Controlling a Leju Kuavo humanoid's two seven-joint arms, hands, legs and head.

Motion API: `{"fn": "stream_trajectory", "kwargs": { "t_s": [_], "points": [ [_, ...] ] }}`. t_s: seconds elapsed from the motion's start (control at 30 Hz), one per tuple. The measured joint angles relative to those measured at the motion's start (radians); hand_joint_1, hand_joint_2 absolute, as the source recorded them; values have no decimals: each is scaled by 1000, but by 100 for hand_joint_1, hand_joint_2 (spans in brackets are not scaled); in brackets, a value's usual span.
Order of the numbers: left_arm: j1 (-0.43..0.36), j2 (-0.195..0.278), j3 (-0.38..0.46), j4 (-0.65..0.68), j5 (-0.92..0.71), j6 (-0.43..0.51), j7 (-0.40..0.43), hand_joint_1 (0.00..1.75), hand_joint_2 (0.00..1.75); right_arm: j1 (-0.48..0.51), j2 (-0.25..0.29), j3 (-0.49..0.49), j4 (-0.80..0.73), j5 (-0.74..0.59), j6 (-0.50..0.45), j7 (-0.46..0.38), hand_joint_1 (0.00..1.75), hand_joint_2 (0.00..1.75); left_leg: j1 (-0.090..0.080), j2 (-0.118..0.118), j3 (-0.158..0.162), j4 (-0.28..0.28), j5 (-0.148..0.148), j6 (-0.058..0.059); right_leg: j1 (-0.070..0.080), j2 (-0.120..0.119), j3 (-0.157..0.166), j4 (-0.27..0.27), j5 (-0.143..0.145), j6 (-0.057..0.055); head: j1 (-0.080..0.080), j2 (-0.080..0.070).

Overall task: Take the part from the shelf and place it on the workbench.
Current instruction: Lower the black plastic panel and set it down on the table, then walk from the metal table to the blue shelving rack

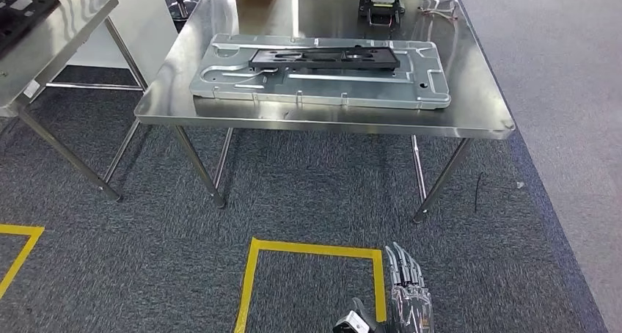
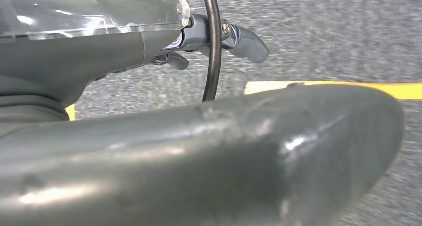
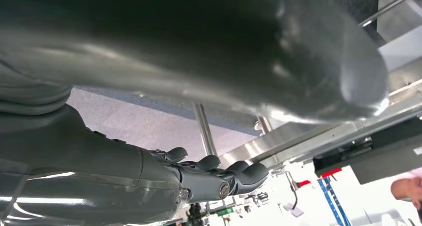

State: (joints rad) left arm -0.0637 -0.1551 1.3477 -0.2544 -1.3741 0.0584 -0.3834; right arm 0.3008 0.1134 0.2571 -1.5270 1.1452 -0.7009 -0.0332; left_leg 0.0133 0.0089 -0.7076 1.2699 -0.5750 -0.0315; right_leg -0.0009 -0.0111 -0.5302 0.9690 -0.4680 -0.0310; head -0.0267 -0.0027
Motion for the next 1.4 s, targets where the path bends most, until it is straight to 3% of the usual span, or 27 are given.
{"fn": "stream_trajectory", "kwargs": {
  "t_s": [0.03, 0.07, 0.13, 0.2, 0.27, 0.33, 0.37, 0.43, 0.47, 0.5, 0.53, 0.57, 0.63, 0.7, 0.73, 0.8, 0.87, 0.97, 1.0, 1.03, 1.07, 1.1, 1.17, 1.23, 1.27, 1.33, 1.4],
  "points": [
    [0, 0, 0, 0, 0, 0, 0, 0, 0, 0, 0, 0, 0, 0, 0, 0, 0, 0, 0, 0, 9, 35, 7, 0, 2, 0, -22, 6, 13, 1, 0, 0],
    [0, 0, 0, 0, 0, 0, 0, 0, 0, 0, 0, 0, 0, 0, 0, 0, 0, 0, 0, 0, 33, 36, 33, 2, 3, -1, -43, 12, 24, 2, 0, 0],
    [-1, 0, 0, -1, 0, 0, 0, 0, 0, 0, 0, 0, 0, 0, 0, 0, 0, 0, -2, -1, 137, -67, 70, 13, 6, -1, -80, 28, 44, 6, 0, 0],
    [-6, 1, 0, -2, 0, 0, 0, 0, 0, 0, 2, 0, -1, 0, 0, 0, 0, 0, -7, -1, 250, -224, 41, 27, 9, -2, -104, 40, 61, 13, 0, 0],
    [-9, 1, 1, -2, 0, 0, -1, 0, 0, 0, 3, 0, -2, 0, 0, 0, 0, 0, -13, -1, 287, -298, 16, 41, 9, -5, -112, 41, 80, 24, 0, 0],
    [-11, -1, 3, -2, 16, 9, -7, 0, 0, 1, 3, -5, 2, -16, 16, 14, 0, 0, -12, 4, 270, -304, 36, 58, 6, -2, -121, 43, 83, 37, 0, 0],
    [-17, -5, 11, -3, 54, 33, -18, 0, 0, -2, 5, -17, 22, -53, 52, 38, 0, 0, -10, 6, 257, -307, 52, 66, 4, 1, -130, 59, 58, 43, 0, 0],
    [-60, -27, 47, -5, 250, 139, -44, 0, 0, -60, -1, -91, 199, -244, 191, 63, 0, 0, -7, 9, 222, -308, 85, 78, 0, 9, -157, 141, -41, 56, 0, 0],
    [-92, -42, 68, -6, 386, 201, -53, 0, 0, -102, -10, -154, 340, -385, 266, 39, 0, 0, -8, 6, 203, -307, 101, 82, -5, 10, -170, 202, -89, 62, 0, 0],
    [-123, -56, 84, -6, 525, 248, -57, 0, 0, -139, -20, -232, 491, -541, 317, -22, 0, 0, -9, -2, 184, -305, 115, 83, -10, 11, -178, 259, -116, 67, 0, 0],
    [-149, -68, 93, -6, 640, 273, -59, 0, 0, -160, -29, -315, 624, -689, 344, -94, 0, 0, -11, -10, 165, -301, 128, 83, -15, 11, -176, 301, -117, 70, 1, 0],
    [-163, -75, 98, -6, 705, 281, -61, 0, 0, -169, -35, -393, 728, -806, 347, -156, 0, 0, -11, -18, 147, -295, 138, 81, -17, 12, -161, 313, -95, 71, 1, 0],
    [-171, -85, 104, -6, 742, 276, -66, 0, 0, -196, -42, -504, 895, -915, 340, -223, 0, 0, -10, -15, 117, -280, 151, 70, -15, 12, -82, 234, -43, 71, 1, 0],
    [-175, -93, 108, -7, 722, 267, -69, 0, 0, -231, -44, -555, 1015, -853, 341, -232, 0, 0, -11, 0, 95, -264, 161, 59, -12, 12, 18, 89, -46, 66, 1, 0],
    [-180, -95, 110, -7, 717, 264, -70, 0, 0, -243, -41, -571, 1060, -807, 342, -232, 0, 0, -12, 6, 88, -259, 166, 53, -11, 13, 47, 41, -59, 61, 1, 0],
    [-188, -97, 113, -7, 713, 263, -72, 0, 0, -258, -33, -601, 1133, -757, 341, -232, 0, 0, -15, 9, 81, -256, 181, 42, -9, 14, 53, 16, -65, 45, 0, 0],
    [-189, -98, 117, -8, 714, 264, -73, 0, 0, -271, -28, -623, 1184, -744, 340, -231, 0, 0, -12, 5, 69, -237, 160, 31, -12, 7, 37, 15, -51, 25, 0, 0],
    [-185, -98, 120, -8, 719, 266, -74, 0, 0, -281, -28, -638, 1222, -727, 340, -223, 0, 0, -8, -1, 22, -95, 31, 18, -9, -5, 4, 15, -25, 4, 0, 0],
    [-184, -99, 120, -8, 721, 266, -73, 0, 0, -283, -28, -639, 1232, -720, 341, -217, 0, 0, -7, -1, 10, -36, 0, 16, -6, -10, -8, 16, -16, 2, 0, 0],
    [-184, -99, 120, -9, 724, 266, -73, 0, 0, -286, -29, -640, 1244, -712, 344, -208, 0, 0, -7, -1, 7, 6, -9, 15, -3, -17, -19, 18, -9, 2, 0, 0],
    [-184, -99, 120, -9, 728, 265, -71, 0, 0, -289, -29, -640, 1255, -704, 346, -199, 0, 0, -6, 0, 19, 17, 4, 16, -1, -23, -31, 21, -2, 1, 0, 0],
    [-183, -99, 120, -10, 733, 265, -68, 0, 0, -292, -28, -640, 1265, -695, 350, -189, 0, 0, -7, 1, 50, -9, 29, 20, 2, -31, -42, 24, 4, 2, 0, 0],
    [-183, -98, 119, -14, 747, 265, -63, 0, 0, -294, -27, -640, 1278, -681, 356, -170, 0, 0, -13, 24, 153, -141, 64, 36, 8, -48, -56, 30, 12, 4, 0, 0],
    [-187, -97, 117, -19, 761, 268, -58, 0, 0, -295, -24, -640, 1289, -669, 361, -153, 0, 0, -23, 51, 224, -257, 58, 52, 11, -68, -62, 34, 20, 12, 0, 0],
    [-188, -97, 115, -21, 767, 270, -57, 0, 0, -297, -23, -640, 1293, -662, 364, -144, 0, 0, -27, 54, 233, -281, 51, 57, 11, -79, -63, 35, 24, 17, 0, 0],
    [-185, -96, 110, -24, 775, 275, -53, 0, 0, -302, -24, -639, 1299, -649, 370, -125, 0, 0, -24, 39, 229, -299, 60, 64, 8, -94, -63, 36, 29, 29, 0, 0],
    [-181, -96, 103, -26, 779, 280, -50, 0, 0, -306, -26, -638, 1304, -641, 374, -113, 0, 0, -17, 22, 227, -313, 80, 74, 5, -60, -79, 73, -3, 42, 0, 0]
  ]
}}
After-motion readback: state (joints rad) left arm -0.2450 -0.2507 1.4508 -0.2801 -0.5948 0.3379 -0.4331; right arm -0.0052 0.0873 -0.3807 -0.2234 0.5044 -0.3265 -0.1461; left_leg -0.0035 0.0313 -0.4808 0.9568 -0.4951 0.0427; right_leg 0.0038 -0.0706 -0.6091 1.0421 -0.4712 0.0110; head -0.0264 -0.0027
